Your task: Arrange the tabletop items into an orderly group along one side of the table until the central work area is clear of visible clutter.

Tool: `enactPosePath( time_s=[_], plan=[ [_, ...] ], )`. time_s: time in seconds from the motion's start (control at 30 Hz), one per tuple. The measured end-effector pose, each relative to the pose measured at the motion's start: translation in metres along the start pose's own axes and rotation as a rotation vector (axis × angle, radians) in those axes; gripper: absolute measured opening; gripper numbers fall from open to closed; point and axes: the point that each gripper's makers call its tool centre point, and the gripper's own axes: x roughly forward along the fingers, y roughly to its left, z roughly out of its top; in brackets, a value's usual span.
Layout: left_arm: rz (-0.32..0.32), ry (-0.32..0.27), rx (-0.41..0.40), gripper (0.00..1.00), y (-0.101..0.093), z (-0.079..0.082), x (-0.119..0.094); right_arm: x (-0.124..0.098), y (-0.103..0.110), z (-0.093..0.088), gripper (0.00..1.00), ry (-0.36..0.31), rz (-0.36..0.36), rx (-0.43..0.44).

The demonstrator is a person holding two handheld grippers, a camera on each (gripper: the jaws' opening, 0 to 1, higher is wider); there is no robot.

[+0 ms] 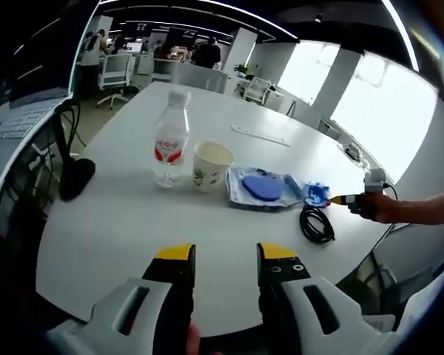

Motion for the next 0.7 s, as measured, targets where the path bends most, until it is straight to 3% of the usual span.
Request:
enactPosePath(
  time_s=[0.23,0.43,0.7],
  plan=[
    [0.0,0.001,0.085,0.34,0.004,0.007,0.003,-0.017,0.022,0.001,0.2,-0.013,0.066,-0.121],
    [-0.006,0.0,0.121,0.36,0.006,0.011,0.004,-0.034,0.043,0.003,0.28,-0.041,0.153,-0.157],
    [-0.022,-0.013,0.154,0.41,0.009,0.019,0.005,-0.065,0.058,-0.007,0.51,-0.049,0.226,-0.262]
  ],
)
